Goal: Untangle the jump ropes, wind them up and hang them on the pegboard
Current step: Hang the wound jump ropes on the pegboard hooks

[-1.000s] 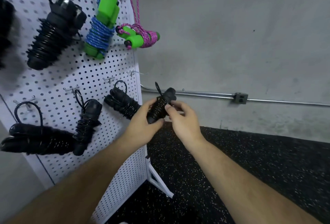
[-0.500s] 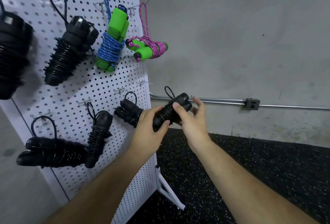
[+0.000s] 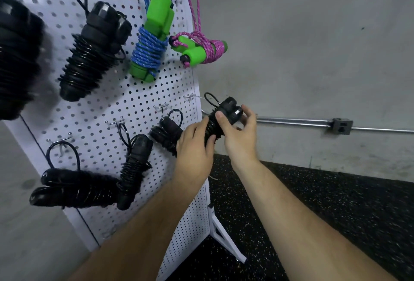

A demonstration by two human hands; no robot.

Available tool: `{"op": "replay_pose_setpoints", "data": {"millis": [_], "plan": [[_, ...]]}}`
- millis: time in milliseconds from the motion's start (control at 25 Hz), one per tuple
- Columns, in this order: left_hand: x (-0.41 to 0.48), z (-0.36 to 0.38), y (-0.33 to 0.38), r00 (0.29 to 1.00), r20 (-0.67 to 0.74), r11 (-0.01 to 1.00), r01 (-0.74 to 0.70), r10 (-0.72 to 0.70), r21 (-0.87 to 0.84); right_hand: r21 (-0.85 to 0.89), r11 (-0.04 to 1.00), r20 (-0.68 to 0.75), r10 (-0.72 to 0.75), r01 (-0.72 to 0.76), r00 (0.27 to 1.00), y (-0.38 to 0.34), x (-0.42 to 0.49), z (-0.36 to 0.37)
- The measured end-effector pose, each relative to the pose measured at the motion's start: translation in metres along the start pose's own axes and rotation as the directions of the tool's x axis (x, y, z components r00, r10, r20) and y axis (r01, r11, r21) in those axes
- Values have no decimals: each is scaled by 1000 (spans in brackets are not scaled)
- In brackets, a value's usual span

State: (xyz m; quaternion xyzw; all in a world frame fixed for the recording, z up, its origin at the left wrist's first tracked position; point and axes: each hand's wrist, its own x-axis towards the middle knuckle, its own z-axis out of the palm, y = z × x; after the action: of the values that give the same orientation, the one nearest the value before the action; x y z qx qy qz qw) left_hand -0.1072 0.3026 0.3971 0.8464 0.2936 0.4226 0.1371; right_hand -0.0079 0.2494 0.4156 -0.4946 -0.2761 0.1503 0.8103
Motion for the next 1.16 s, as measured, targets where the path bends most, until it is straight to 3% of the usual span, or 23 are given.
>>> {"op": "replay_pose_setpoints", "data": {"millis": [280, 600, 960, 1160], "plan": [[1, 9, -13, 989, 123, 996, 73, -80, 60, -96, 995, 39, -9, 13, 999, 25, 11, 9], [-3, 6, -21, 982, 185, 997, 31, -43, 68, -359, 921, 171, -91, 148, 981, 51, 3, 0], [-35, -2, -12, 963, 235, 990, -137, 135, -7, -651, 588, 467, -189, 480, 864, 34, -44, -57], [-99, 32, -11, 923, 327, 979, -198, 202, -47, -753, 350, 575, -64, 557, 816, 44, -79, -112]]}}
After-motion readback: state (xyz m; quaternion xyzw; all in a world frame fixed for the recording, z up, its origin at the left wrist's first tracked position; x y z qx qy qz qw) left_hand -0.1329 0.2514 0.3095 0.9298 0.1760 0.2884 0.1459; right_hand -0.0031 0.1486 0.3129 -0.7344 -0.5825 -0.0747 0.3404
